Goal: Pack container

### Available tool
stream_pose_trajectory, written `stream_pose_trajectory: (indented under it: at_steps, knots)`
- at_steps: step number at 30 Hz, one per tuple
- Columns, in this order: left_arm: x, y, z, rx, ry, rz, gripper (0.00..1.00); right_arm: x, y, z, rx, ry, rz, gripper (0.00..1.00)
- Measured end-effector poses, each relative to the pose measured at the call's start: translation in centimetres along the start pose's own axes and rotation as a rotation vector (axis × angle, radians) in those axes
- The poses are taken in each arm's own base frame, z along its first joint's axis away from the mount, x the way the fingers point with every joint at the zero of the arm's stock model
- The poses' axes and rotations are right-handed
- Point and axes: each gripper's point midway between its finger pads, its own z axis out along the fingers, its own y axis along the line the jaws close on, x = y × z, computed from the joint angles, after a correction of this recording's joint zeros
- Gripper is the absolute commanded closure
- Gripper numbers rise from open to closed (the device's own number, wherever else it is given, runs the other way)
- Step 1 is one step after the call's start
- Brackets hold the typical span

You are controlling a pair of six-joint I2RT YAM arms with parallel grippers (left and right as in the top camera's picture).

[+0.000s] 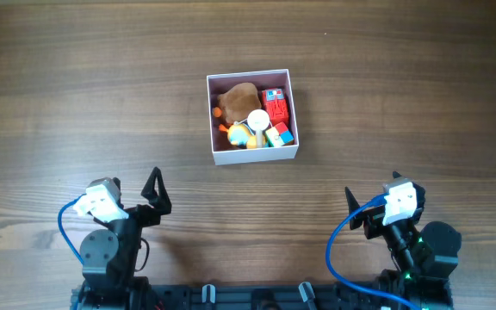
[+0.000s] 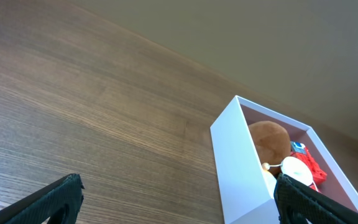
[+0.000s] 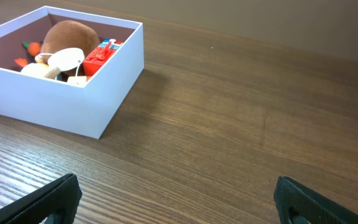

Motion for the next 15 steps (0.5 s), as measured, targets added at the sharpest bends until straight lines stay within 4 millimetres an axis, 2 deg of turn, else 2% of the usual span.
stream_pose_trajectory:
  at_steps: [6, 15]
  knots:
    - [0.68, 0.37, 0.25, -0.007, 0.01, 0.0, 0.0, 0.0, 0.0, 0.0, 0.0, 0.0, 0.0, 0.0]
    - [0.03, 0.86, 0.24, -0.038, -0.022, 0.0, 0.0, -0.01, -0.01, 0.0, 0.0, 0.0, 0.0, 0.0]
